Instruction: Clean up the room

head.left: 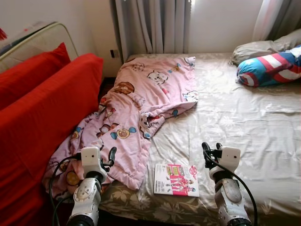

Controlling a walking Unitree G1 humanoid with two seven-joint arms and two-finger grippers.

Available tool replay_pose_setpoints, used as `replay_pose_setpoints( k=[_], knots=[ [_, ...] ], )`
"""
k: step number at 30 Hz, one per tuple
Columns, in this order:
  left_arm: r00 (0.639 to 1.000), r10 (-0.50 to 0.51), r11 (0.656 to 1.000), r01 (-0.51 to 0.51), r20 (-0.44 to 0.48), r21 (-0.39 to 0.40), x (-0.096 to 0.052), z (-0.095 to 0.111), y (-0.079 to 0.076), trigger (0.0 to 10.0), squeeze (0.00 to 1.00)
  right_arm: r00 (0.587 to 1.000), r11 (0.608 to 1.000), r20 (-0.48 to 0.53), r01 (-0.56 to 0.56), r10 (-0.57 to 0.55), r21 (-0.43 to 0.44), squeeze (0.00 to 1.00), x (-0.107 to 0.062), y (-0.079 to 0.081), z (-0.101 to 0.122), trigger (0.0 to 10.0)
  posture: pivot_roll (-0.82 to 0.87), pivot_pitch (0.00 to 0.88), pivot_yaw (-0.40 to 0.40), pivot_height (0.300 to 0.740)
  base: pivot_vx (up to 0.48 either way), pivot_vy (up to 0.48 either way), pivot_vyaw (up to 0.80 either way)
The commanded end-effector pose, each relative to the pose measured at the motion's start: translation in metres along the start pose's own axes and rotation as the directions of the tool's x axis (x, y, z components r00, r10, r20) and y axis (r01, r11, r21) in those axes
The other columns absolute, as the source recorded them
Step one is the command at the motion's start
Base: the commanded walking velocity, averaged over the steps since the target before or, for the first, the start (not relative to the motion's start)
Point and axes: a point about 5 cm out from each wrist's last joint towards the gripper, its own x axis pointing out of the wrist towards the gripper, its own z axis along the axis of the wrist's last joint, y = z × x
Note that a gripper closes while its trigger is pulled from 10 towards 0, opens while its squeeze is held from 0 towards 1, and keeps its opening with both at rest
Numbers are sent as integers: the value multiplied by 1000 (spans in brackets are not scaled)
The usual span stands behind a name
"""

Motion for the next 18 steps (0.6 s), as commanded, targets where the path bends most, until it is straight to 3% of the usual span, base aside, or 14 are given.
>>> replay_pose_setpoints(
  k=[1, 18],
  knots=[
    [999, -1, 1000, 1, 50, 7, 1, 9, 2, 10000, 0, 1000, 1000, 29, 1, -1, -13, 0, -1, 2, 3, 10000, -227, 24, 68, 740, 0, 0, 0],
    [994, -28, 1000, 27, 107, 11, 4, 26, 9, 10000, 0, 994, 1000, 111, -4, 6, -18, 0, -5, 10, 18, 10000, -229, 68, 92, 740, 0, 0, 0]
  ],
)
